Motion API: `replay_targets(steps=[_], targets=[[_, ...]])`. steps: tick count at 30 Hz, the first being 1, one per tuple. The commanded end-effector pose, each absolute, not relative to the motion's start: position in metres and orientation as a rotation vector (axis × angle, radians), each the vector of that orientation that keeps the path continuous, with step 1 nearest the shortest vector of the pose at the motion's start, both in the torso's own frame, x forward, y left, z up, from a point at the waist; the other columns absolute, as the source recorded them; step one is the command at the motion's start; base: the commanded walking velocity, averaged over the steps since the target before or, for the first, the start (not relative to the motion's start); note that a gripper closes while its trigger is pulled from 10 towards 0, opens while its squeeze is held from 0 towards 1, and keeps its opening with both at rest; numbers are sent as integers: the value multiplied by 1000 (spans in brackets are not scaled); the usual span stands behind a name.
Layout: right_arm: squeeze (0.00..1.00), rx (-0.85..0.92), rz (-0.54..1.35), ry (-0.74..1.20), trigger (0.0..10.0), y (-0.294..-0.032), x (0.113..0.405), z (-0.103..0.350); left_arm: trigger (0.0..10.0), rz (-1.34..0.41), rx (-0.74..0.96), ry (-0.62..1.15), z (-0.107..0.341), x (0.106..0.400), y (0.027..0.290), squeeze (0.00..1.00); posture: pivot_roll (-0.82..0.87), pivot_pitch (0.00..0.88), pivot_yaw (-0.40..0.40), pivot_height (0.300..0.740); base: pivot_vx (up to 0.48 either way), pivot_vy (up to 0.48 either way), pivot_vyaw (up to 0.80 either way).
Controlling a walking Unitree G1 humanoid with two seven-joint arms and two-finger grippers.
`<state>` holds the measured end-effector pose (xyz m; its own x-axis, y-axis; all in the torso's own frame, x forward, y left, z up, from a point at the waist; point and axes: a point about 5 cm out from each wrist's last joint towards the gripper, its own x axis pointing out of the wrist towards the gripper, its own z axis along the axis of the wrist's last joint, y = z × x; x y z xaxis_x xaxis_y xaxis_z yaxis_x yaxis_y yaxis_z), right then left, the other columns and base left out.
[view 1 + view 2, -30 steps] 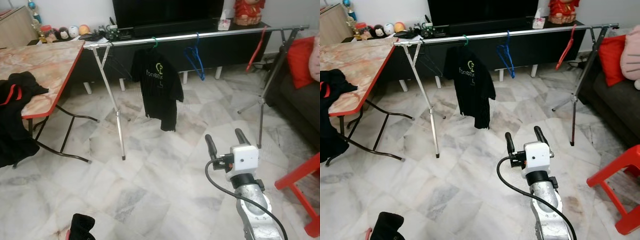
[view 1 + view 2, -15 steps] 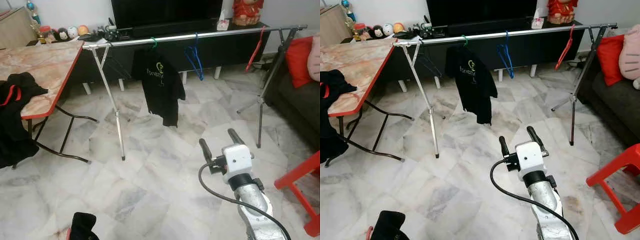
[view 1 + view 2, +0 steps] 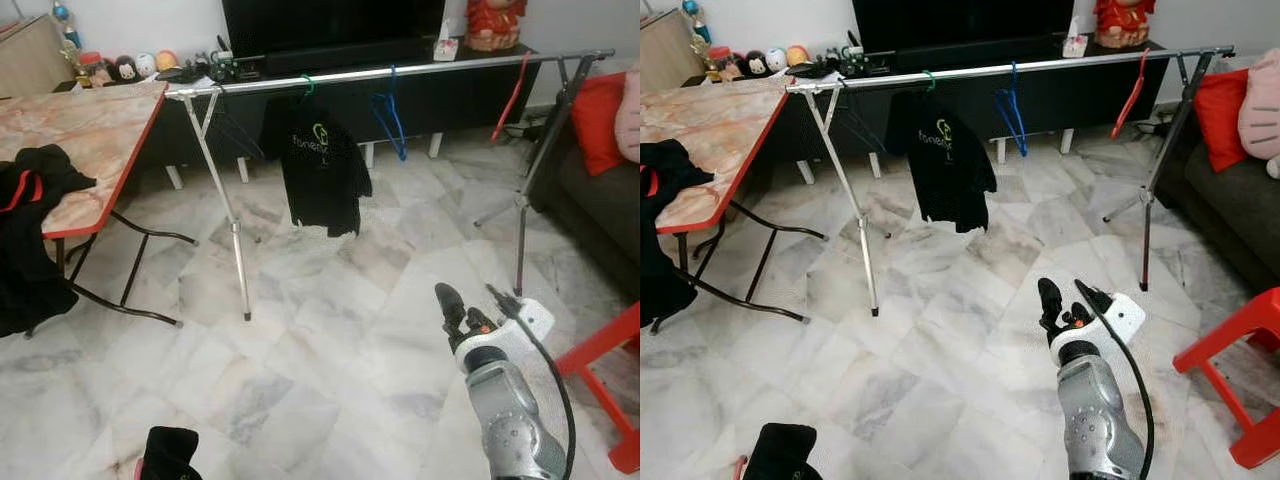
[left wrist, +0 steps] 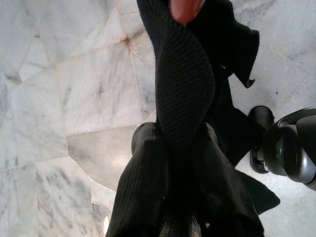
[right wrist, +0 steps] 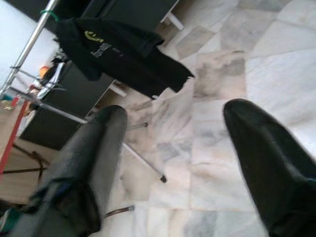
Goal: Hang hanger
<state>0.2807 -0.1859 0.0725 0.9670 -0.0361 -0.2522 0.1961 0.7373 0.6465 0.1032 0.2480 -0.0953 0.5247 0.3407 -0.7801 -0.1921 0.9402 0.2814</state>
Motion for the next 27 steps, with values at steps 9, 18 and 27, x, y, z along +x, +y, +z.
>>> replay_targets(steps=[9, 18, 27], targets=[[0, 738, -85, 274, 0, -182, 281, 73, 10000, 325, 170, 961, -94, 103, 251, 0, -44, 0, 73, 740, 0, 0, 0], [0, 596, -67, 292, 0, -185, 281, 72, 10000, 325, 168, 964, -94, 103, 251, 0, -42, 0, 71, 740, 0, 0, 0], [0, -178, 42, 280, 0, -189, 288, 74, 10000, 324, 162, 964, -95, 104, 250, 0, -44, 0, 67, 740, 0, 0, 0]])
